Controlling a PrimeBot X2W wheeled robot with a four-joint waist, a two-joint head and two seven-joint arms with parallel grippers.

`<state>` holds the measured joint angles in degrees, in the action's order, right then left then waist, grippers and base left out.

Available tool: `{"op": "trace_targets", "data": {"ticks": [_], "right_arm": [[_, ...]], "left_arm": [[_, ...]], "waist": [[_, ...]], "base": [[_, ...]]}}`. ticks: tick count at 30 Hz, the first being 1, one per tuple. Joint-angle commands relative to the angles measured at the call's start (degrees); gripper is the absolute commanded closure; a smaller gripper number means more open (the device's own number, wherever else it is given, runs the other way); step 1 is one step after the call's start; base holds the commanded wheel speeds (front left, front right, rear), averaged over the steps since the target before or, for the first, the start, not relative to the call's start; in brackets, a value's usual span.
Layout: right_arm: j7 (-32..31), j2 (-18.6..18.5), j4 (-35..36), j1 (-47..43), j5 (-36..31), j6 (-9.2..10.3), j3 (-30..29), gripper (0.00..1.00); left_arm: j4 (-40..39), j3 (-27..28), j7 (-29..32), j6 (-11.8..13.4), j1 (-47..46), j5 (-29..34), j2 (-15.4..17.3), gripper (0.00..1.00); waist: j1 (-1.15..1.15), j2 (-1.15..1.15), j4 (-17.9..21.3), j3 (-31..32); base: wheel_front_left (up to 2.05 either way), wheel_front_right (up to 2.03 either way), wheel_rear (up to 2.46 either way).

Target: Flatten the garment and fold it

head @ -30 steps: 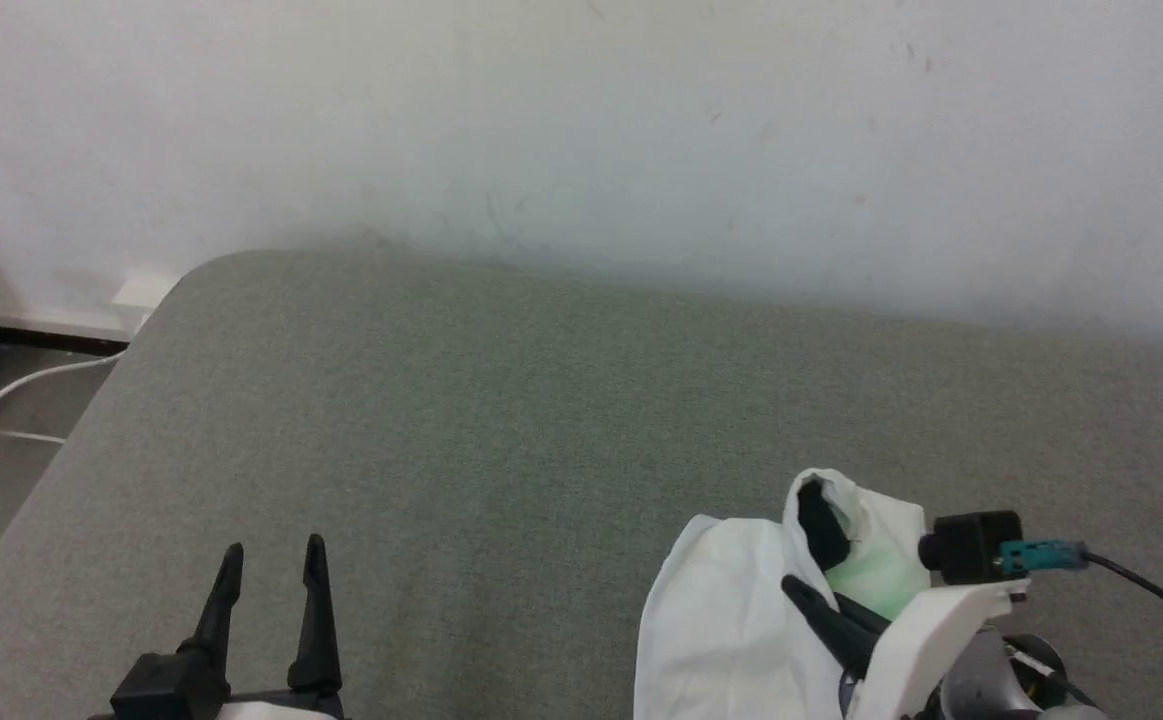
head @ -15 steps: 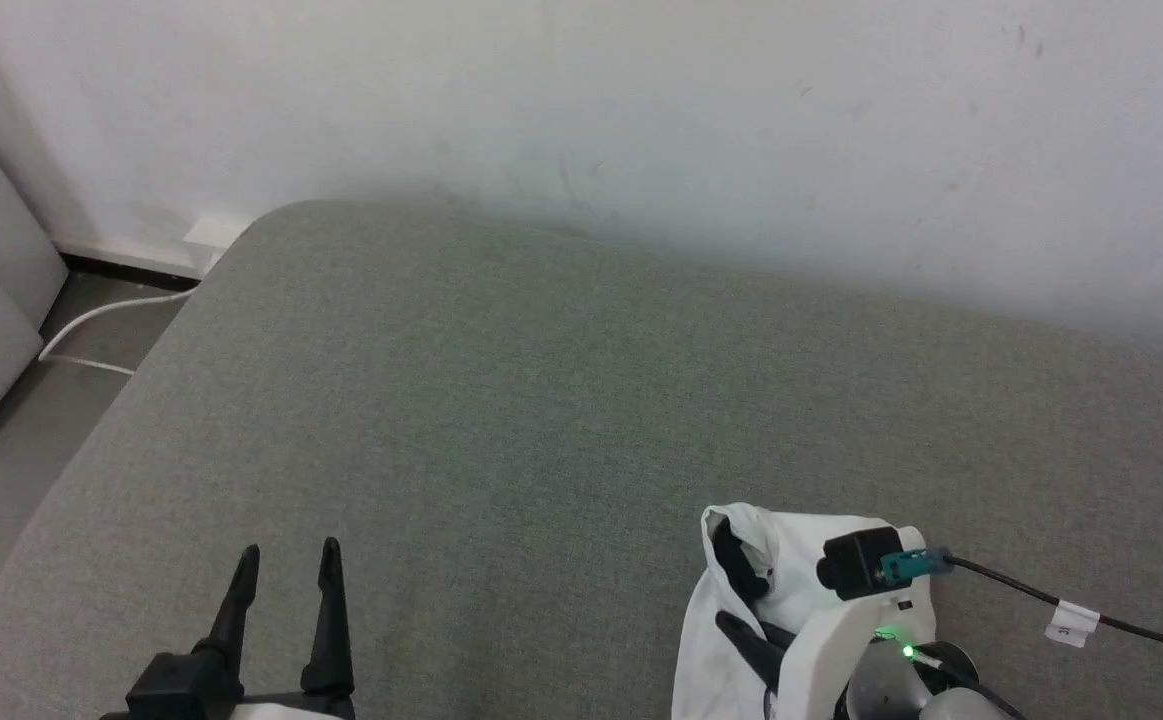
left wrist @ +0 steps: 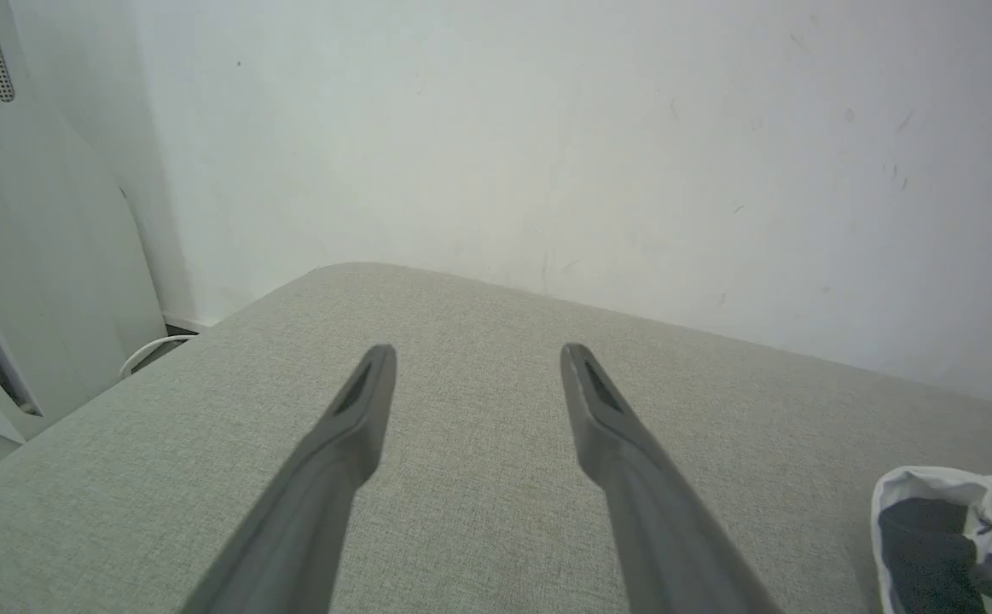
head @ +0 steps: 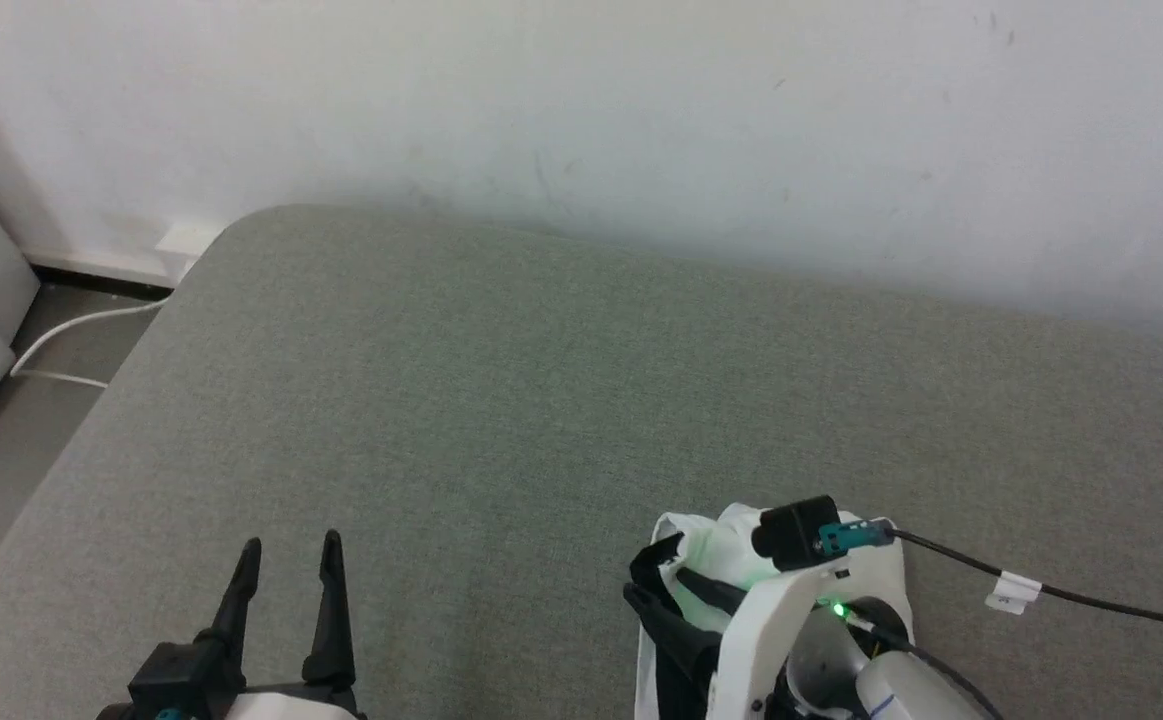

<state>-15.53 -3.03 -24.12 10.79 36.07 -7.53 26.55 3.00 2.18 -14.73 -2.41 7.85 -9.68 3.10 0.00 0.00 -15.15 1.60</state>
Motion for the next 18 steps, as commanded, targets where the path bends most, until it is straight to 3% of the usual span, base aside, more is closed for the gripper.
{"op": "trace_targets", "data": {"ticks": [1, 3, 7, 13, 18], "right_arm": [[0.31, 0.14, 1.25, 1.56, 0.08, 0.04, 0.28, 0.00], [0.69, -1.52, 3.35, 3.09, -2.01, 0.04, 0.97, 0.00], [4.19, -8.30, 7.80, 6.89, -8.83, 0.04, -0.22, 0.00], [11.49, -16.29, 11.83, 8.99, -19.61, 0.04, -8.39, 0.00], [17.25, -17.60, 15.85, 4.67, -26.49, 0.04, -18.16, 0.00]], "left_arm": [[0.26, 0.18, -0.27, 0.02, -0.21, -0.34, -0.22, 0.00], [0.26, 0.32, -0.27, -0.06, 0.09, -0.28, -0.22, 0.00], [-0.09, 0.67, -0.27, -0.44, 0.50, 0.11, -0.22, 0.00], [-0.98, 0.15, -0.27, -0.69, 0.40, 0.09, -0.22, 0.00], [-1.96, -0.96, -0.27, -0.55, 0.22, -0.33, -0.22, 0.00]], "waist": [[0.00, 0.00, 1.58, 1.18], [0.00, 0.00, 2.66, 1.79], [0.00, 0.00, 4.95, 2.93], [0.00, 0.00, 7.74, 3.35], [0.00, 0.00, 9.33, 3.12]], "base": [[0.00, 0.00, 0.00], [0.00, 0.00, 0.00], [0.00, 0.00, 0.00], [0.00, 0.00, 0.00], [0.00, 0.00, 0.00]]}}
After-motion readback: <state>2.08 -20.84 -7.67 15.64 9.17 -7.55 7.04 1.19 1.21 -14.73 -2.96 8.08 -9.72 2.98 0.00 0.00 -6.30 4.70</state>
